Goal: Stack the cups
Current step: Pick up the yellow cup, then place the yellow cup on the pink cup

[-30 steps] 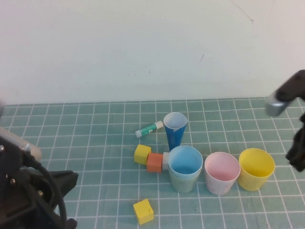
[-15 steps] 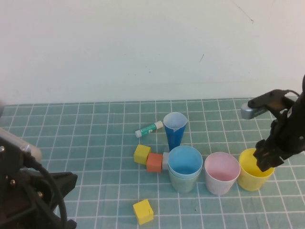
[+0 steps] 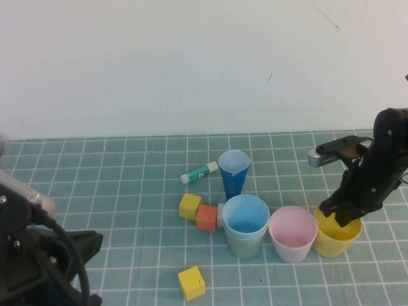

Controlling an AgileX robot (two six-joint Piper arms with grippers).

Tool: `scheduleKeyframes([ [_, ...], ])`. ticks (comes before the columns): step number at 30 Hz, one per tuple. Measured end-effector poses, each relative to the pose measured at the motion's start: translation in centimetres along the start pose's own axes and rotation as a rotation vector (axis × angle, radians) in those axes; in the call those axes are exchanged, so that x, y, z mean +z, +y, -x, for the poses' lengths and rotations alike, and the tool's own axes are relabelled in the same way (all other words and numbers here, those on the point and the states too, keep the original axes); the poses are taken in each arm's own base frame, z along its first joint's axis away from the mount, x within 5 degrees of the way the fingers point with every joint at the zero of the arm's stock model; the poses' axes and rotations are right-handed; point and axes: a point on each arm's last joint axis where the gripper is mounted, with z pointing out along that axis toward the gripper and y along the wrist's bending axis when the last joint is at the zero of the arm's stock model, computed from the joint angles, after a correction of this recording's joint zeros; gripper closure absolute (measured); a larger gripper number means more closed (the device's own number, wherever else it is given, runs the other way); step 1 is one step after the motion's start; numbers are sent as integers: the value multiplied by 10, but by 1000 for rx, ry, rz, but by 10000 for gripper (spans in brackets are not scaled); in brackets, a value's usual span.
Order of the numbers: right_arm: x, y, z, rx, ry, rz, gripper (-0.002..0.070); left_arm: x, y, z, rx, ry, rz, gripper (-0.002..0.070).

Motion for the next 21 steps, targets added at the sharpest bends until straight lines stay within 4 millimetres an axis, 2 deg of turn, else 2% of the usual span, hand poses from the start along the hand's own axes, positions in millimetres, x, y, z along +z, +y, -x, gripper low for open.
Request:
scheduleKeyframes([
  [2, -4, 0, 4, -9, 6, 4, 596, 0, 0, 0, 0, 4, 0, 676],
  [5, -21, -2, 10, -42, 4, -24, 651, 0, 0, -1, 1, 8, 1, 676],
  [9, -60, -4, 13, -90, -16, -83, 660, 0, 1, -1, 14, 7, 9, 676],
  [13, -115, -3, 12, -114, -84, -135, 661, 0, 2, 0, 28, 6, 17, 676],
  [16, -144, 2, 7, -135, -113, -130, 661, 0, 2, 0, 37, 5, 22, 676],
  [18, -153, 7, 4, -158, -122, -106, 661, 0, 2, 0, 39, 5, 24, 676],
  [21, -154, 21, 4, -206, -121, -49, 661, 1, 3, -3, 41, 12, 25, 676],
])
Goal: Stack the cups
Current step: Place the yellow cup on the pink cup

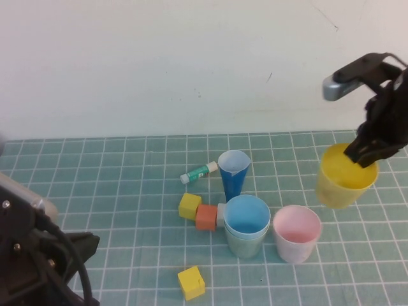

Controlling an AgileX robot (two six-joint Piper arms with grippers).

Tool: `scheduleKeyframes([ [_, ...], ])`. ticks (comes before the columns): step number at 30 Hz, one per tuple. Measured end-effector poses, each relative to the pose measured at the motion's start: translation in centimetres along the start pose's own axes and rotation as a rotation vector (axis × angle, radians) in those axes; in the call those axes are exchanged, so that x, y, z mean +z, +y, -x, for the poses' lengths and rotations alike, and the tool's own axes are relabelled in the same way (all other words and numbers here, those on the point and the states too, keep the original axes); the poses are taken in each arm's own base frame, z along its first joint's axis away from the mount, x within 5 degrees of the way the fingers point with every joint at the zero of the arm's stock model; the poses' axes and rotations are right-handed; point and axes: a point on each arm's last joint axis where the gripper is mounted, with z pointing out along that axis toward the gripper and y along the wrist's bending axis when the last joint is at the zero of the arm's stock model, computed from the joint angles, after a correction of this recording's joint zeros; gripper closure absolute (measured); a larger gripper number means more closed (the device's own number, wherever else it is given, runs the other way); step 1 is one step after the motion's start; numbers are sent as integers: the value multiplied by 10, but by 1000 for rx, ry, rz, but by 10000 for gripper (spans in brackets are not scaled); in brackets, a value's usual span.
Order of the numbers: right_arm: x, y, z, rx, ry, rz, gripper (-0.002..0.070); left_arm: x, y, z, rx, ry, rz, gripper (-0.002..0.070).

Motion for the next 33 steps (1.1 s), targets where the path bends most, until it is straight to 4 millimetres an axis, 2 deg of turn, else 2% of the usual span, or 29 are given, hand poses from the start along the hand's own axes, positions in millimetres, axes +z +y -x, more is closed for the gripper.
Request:
scheduleKeyframes([
  [5, 13, 24, 9, -57, 14, 60, 661, 1, 0, -2, -1, 6, 1, 676],
  [8, 25, 30, 14, -67, 23, 78, 661, 1, 0, -2, -5, 6, 1, 676],
  [20, 70, 32, 19, -64, 83, 105, 654, 1, 1, -5, -5, 37, 5, 678],
  [22, 77, 33, 19, -59, 90, 116, 613, 1, 1, -5, -5, 39, 5, 678],
  [28, 85, 33, 19, -10, 108, 128, 348, 1, 1, -5, -5, 40, 5, 678],
  [30, 85, 33, 19, 10, 109, 128, 304, 1, 1, -5, -5, 40, 5, 678],
  [33, 88, 33, 19, 31, 117, 128, 282, 1, 1, -5, -5, 40, 5, 678],
])
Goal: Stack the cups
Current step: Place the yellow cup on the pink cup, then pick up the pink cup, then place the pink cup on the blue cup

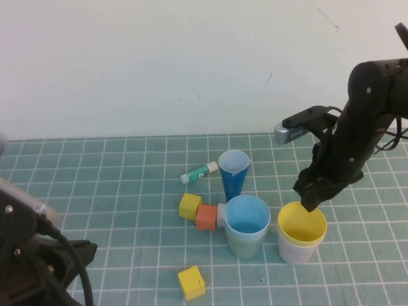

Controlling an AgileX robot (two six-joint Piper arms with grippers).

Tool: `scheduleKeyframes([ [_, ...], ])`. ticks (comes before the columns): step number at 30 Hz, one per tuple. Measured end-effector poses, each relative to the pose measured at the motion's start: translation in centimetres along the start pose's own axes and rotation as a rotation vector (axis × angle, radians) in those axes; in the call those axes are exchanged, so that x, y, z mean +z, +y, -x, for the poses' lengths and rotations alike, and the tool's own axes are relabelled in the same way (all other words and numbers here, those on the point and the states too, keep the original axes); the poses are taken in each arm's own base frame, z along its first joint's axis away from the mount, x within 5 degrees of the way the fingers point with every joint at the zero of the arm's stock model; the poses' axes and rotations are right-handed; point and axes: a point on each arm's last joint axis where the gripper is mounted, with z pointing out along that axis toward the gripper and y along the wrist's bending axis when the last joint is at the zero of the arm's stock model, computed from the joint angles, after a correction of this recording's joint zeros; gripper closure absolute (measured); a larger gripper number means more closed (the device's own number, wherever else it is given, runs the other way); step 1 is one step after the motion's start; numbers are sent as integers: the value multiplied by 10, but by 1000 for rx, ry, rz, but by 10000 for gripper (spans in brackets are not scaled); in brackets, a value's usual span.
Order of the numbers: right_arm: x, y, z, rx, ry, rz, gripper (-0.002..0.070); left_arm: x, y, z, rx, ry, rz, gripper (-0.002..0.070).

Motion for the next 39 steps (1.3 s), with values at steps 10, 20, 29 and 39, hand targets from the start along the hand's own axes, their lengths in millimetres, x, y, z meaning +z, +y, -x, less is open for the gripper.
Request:
scheduleKeyframes([
  [10, 60, -7, -1, 39, 130, 41, 320, 0, 0, 0, 0, 1, 0, 678],
  [20, 23, -7, 0, -28, 54, -26, 645, 0, 0, 0, 1, 4, 1, 678],
  [29, -108, 9, -5, -123, -115, -134, 645, 0, 1, 0, 9, 3, 6, 678],
  [39, -104, 58, 27, -286, -130, -48, 645, 0, 1, 0, 5, 3, 6, 678],
])
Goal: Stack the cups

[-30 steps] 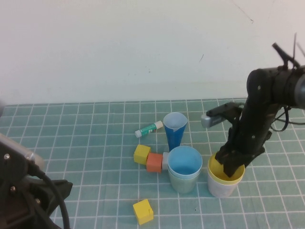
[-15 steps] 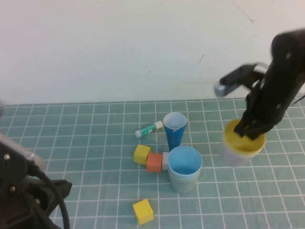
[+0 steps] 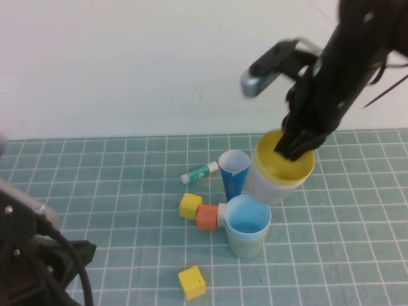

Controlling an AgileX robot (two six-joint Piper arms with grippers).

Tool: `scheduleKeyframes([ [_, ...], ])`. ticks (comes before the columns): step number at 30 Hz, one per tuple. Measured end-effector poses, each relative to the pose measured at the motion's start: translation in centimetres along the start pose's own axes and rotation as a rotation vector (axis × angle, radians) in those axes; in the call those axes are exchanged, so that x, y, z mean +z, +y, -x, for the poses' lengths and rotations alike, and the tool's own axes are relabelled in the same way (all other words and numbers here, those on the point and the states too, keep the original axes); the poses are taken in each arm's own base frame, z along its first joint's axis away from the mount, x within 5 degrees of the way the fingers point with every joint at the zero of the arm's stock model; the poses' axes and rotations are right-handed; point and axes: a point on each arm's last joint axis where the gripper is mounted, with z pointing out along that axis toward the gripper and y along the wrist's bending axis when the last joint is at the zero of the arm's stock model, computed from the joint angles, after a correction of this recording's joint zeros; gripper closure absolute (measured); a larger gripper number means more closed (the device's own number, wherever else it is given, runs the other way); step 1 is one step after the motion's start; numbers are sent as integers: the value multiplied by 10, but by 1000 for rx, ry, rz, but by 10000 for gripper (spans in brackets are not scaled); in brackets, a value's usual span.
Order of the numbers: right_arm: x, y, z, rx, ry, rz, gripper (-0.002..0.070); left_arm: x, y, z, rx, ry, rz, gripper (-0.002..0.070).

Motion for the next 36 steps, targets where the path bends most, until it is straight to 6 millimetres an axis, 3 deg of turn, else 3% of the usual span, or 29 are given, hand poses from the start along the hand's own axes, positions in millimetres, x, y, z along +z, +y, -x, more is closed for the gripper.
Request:
scheduleKeyframes([
  [4, 44, 2, 6, 0, 77, 60, 645, 0, 0, 0, -1, 0, -1, 678],
  [8, 67, 1, 11, 17, 79, 68, 645, 0, 0, 0, -4, 0, -3, 678],
  [18, 82, -1, 14, 32, 72, 73, 636, 0, 0, 0, -4, 0, -3, 678],
  [20, 86, -1, 13, 33, 82, 79, 605, 0, 0, 0, -4, 0, -3, 678],
  [25, 88, -1, 14, 50, 83, 93, 433, 0, 0, 0, -4, 0, -3, 678],
  [27, 85, -1, 16, 53, 74, 90, 398, 0, 0, 0, -4, 0, -3, 678],
  [30, 65, 1, 18, 40, 28, 78, 416, 0, 0, 0, -4, 0, -3, 678],
  [36, -34, 19, 11, -30, -250, 12, 604, 0, -1, 0, -21, 2, -13, 678],
])
